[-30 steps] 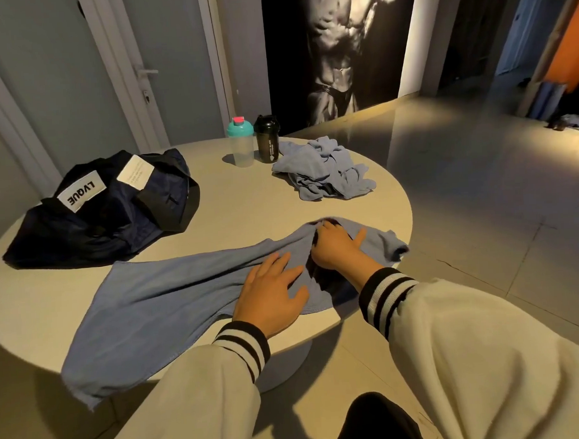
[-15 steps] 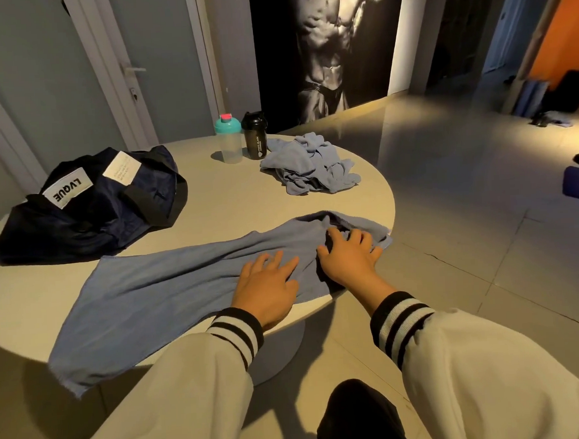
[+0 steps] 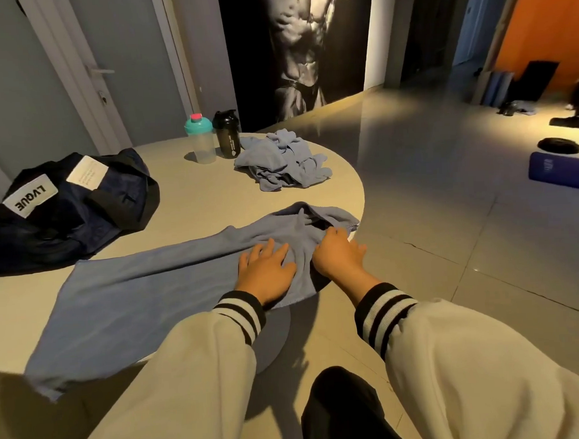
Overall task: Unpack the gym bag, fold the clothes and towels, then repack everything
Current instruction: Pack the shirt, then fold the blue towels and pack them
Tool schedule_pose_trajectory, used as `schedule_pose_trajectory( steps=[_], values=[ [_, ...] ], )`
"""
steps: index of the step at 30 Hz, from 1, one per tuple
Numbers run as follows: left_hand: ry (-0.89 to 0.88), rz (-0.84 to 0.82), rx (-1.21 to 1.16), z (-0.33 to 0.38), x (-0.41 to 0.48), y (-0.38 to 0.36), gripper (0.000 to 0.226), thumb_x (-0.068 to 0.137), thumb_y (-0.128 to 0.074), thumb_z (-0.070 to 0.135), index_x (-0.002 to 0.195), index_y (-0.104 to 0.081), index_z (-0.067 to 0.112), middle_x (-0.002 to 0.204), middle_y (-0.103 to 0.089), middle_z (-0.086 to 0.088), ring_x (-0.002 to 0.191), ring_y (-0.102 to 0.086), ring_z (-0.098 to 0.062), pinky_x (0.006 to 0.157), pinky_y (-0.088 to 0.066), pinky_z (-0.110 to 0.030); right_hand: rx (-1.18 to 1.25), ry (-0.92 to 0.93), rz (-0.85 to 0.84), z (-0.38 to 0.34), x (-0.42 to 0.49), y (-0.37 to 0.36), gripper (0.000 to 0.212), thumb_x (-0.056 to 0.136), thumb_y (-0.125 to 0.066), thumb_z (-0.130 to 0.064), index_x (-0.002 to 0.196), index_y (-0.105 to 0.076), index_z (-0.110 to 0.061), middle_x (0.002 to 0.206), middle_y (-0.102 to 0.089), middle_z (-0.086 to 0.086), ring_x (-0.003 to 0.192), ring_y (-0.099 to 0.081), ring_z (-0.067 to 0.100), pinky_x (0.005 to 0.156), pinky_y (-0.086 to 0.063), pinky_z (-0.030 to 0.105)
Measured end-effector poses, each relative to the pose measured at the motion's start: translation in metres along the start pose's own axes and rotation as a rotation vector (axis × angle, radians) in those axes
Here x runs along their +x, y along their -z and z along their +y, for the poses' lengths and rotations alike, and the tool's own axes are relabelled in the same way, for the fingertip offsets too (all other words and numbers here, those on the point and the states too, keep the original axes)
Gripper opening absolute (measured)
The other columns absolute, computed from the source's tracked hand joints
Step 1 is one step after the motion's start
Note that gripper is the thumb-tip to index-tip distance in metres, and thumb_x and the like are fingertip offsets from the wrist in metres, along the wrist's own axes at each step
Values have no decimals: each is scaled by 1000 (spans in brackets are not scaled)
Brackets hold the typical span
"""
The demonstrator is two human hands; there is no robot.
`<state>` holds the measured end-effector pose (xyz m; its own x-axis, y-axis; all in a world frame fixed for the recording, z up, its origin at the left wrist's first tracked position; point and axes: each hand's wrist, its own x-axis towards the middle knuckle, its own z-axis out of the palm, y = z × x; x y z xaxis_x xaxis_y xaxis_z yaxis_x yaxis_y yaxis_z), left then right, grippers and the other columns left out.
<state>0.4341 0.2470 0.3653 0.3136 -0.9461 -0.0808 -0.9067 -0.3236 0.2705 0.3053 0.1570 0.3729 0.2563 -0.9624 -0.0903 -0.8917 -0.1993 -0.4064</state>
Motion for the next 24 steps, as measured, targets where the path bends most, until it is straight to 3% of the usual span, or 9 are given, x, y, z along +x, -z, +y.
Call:
schedule_pose_trajectory(
  steps=[2, 5, 7, 9, 13, 15, 17, 21, 24],
  values=[
    [-33, 38, -260, 2, 1, 4, 52, 106, -36, 39, 158, -30, 31, 166, -24, 0, 152, -22, -22, 124, -17, -43, -33, 46, 37, -4, 0, 4, 66, 97, -51, -25, 156, -22, -13, 161, -25, 12, 149, -19, 39, 119, -10, 62],
    [-14, 209, -775, -3, -7, 13, 39, 106, -45, 24, 143, -55, 25, 142, -54, 4, 121, -56, -12, 102, -45, -20, 66, 118, 43, -16, 6, 5, 53, 98, -54, -21, 146, -36, -9, 149, -41, 15, 127, -49, 41, 103, -43, 55],
    [66, 352, -755, -14, -13, 21, 31, 106, -46, 23, 131, -63, 25, 128, -63, 2, 113, -61, -16, 98, -51, -30, 137, 165, 46, -26, 10, 1, 40, 97, -57, -18, 135, -49, -7, 137, -50, 17, 110, -57, 37, 86, -50, 45],
    [156, 337, -768, -28, -16, 29, 27, 107, -42, 28, 118, -66, 23, 116, -66, -3, 110, -63, -24, 97, -51, -41, 229, 231, 104, -37, 8, -3, 27, 97, -58, -15, 121, -56, -4, 131, -53, 18, 99, -53, 29, 78, -42, 33],
    [176, 84, -1189, -48, -32, 47, 50, 108, -29, 49, 144, -49, 19, 131, -61, -8, 120, -60, -25, 113, -42, -44, 454, 484, 267, -80, -23, 8, 53, 93, -47, 10, 145, -45, -4, 153, -38, 11, 136, -39, 27, 104, -29, 22],
    [165, 183, -1414, -62, -40, 53, 53, 105, -31, 55, 147, -43, 25, 132, -60, -6, 122, -61, -27, 110, -45, -46, 434, 729, 181, -108, -46, 13, 61, 90, -49, 14, 147, -47, -9, 156, -37, 10, 141, -36, 23, 114, -23, 22],
    [217, 370, -1571, -81, -46, 56, 53, 103, -37, 58, 143, -48, 26, 132, -64, -8, 119, -63, -25, 104, -51, -47, 376, 945, -33, -130, -67, 7, 53, 92, -50, 9, 140, -55, -11, 151, -44, 9, 137, -40, 22, 115, -28, 24],
    [407, 609, -1327, -116, -63, 56, 51, 101, -52, 39, 149, -34, 35, 126, -62, -11, 109, -63, -26, 97, -54, -49, 358, 972, -101, -137, -83, -28, 20, 92, -53, -2, 106, -57, -15, 110, -49, 4, 92, -52, 24, 84, -47, 38],
    [484, 521, -696, -132, -75, 53, 49, 101, -51, 30, 147, -36, 35, 128, -62, -11, 114, -59, -30, 102, -47, -50, 224, 892, -164, -130, -78, -49, 13, 92, -60, -24, 102, -54, -17, 103, -50, 6, 86, -50, 25, 77, -45, 42]
  ],
)
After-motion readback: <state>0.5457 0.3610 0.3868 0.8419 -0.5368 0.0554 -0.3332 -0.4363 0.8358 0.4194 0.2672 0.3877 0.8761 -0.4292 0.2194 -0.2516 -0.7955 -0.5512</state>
